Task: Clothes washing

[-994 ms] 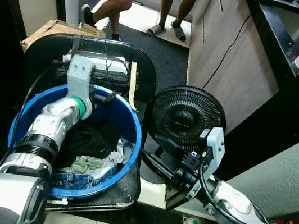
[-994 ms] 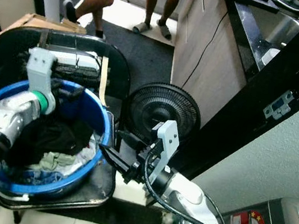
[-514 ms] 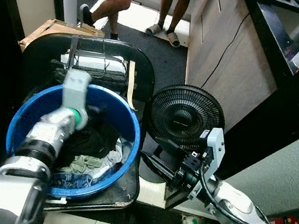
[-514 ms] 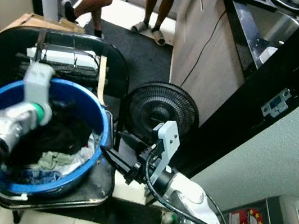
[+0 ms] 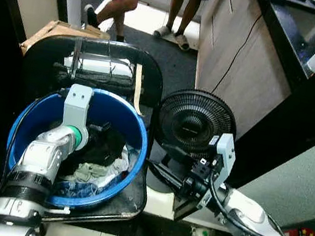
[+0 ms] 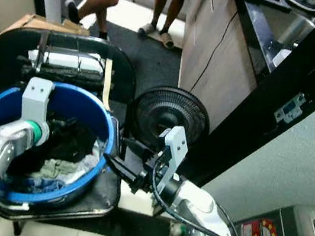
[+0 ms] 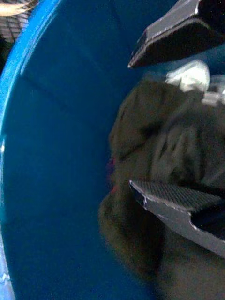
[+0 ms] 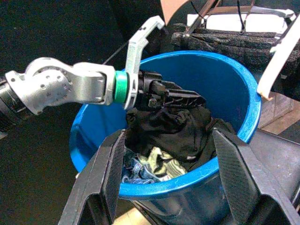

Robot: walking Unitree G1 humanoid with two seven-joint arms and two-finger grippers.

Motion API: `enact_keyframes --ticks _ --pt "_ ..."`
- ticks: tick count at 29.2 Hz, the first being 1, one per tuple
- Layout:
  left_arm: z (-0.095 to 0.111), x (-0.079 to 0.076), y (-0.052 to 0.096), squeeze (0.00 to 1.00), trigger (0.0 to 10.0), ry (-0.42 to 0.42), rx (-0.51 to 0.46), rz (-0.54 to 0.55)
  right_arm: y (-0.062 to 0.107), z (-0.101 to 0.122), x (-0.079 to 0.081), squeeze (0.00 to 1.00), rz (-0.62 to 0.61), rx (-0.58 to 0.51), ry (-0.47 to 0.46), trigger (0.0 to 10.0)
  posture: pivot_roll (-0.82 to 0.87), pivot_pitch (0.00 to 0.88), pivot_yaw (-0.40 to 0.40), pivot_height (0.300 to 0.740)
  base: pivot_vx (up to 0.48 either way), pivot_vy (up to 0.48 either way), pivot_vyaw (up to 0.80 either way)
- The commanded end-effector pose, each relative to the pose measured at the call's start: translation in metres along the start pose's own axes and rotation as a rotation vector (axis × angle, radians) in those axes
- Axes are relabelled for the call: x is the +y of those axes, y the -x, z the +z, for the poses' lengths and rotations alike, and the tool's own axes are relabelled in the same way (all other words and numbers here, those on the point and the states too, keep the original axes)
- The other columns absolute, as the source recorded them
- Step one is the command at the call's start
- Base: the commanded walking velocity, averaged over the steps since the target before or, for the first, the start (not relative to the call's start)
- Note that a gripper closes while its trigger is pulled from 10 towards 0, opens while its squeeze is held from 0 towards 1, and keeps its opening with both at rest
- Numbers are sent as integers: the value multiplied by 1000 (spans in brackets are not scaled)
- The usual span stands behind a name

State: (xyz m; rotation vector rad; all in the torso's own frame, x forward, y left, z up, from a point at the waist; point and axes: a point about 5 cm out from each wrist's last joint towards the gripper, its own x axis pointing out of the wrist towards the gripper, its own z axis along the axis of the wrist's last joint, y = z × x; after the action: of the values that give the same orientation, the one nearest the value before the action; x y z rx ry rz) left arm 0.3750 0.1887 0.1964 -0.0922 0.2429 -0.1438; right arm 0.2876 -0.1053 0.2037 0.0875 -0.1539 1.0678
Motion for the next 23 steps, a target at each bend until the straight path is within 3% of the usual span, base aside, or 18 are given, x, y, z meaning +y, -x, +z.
enact_keyframes --ticks 1,6,12,13,14,15,16,18,19,23 --pt "-20 -5 1 0 10000 86 97 -34 3 -3 1 0 9 18 8 10000 0 221 -101 740 0 0 0" --pt "-38 -7 8 0 10000 164 187 -41 1 -1 1 0 29 22 17 10000 -1 219 -103 740 0 0 0" --pt "-46 -1 10 0 10000 143 197 4 0 -1 1 0 40 24 22 10000 3 218 -111 740 0 0 0" --pt "-48 3 11 0 10000 54 181 41 -1 0 1 0 45 25 23 10000 3 218 -111 740 0 0 0" --pt "-48 3 11 0 10000 54 181 41 -1 0 1 0 45 25 23 10000 3 218 -111 740 0 0 0" --pt "-49 6 11 0 10000 -49 152 65 -1 0 1 0 51 25 25 10000 2 219 -112 740 0 0 0" --pt "-49 7 13 0 10000 -219 110 91 -2 0 2 0 58 27 28 10000 0 219 -114 740 0 0 0" --pt "-49 7 13 0 10000 -219 110 91 -2 0 2 0 58 27 28 10000 0 219 -114 740 0 0 0" --pt "-50 8 14 0 10000 -279 85 103 -2 0 2 0 61 28 29 10000 -2 218 -115 740 0 0 0" --pt "-59 10 16 0 10000 -310 99 135 -2 1 3 0 69 31 33 10000 -2 219 -117 740 0 0 0"
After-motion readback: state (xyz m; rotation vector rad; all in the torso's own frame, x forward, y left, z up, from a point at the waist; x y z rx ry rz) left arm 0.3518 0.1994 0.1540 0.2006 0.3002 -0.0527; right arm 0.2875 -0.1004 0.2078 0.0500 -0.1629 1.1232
